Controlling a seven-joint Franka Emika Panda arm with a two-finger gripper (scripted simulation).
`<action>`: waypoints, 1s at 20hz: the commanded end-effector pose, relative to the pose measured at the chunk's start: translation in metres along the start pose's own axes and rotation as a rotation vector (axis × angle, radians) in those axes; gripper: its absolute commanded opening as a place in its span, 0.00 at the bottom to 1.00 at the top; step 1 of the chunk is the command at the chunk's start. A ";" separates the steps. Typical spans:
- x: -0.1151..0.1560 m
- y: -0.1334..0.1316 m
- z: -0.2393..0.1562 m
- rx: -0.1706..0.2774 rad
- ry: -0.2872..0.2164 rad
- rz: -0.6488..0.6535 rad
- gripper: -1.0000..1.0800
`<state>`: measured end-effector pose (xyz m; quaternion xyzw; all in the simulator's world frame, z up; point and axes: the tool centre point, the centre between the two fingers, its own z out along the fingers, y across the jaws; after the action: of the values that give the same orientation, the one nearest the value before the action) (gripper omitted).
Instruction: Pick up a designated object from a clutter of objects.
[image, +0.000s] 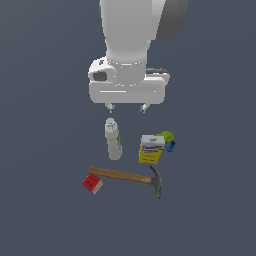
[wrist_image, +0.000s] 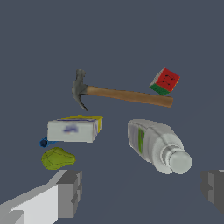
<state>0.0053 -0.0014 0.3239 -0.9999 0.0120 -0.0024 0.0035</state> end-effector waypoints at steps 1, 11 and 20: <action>0.000 0.000 0.000 0.000 0.000 0.000 0.96; 0.002 -0.028 -0.013 -0.023 0.034 -0.066 0.96; 0.015 -0.019 -0.003 -0.015 0.030 -0.027 0.96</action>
<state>0.0170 0.0198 0.3300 -0.9998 -0.0067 -0.0178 -0.0053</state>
